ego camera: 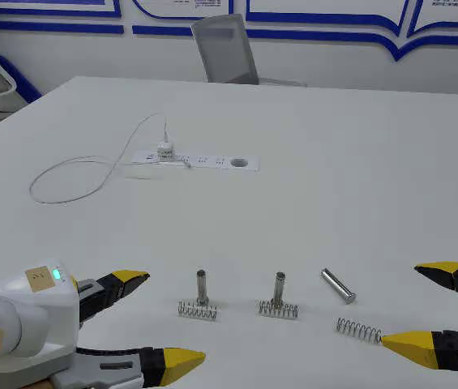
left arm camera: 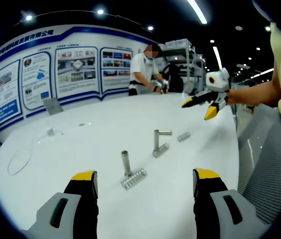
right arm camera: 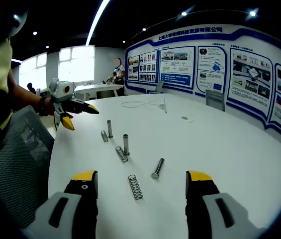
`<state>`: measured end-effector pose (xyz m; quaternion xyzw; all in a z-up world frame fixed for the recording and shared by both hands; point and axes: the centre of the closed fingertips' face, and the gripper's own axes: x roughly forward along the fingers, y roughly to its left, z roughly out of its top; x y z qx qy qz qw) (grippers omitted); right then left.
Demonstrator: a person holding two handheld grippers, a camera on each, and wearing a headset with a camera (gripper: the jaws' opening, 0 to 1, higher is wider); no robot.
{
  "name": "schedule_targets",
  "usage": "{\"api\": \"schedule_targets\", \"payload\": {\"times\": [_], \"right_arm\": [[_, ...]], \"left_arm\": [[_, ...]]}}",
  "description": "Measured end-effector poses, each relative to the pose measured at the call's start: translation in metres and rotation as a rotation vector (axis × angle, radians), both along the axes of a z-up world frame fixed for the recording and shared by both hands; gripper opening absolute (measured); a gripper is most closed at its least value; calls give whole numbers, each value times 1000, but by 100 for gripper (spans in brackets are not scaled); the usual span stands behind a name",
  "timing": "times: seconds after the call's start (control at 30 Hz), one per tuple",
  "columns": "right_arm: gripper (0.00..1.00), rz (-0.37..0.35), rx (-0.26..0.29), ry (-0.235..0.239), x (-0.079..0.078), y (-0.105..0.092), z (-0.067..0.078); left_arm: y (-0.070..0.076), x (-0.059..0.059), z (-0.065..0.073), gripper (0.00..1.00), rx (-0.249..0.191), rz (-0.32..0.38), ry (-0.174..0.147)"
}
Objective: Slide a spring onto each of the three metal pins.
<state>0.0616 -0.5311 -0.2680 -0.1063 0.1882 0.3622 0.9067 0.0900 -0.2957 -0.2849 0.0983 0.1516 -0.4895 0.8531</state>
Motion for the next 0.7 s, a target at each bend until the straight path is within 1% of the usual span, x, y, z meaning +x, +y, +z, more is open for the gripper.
{"api": "schedule_targets", "payload": {"times": [0.7], "right_arm": [[73, -9, 4, -7, 5, -3, 3]], "left_arm": [[-1, 2, 2, 80, 0, 0, -5]]}}
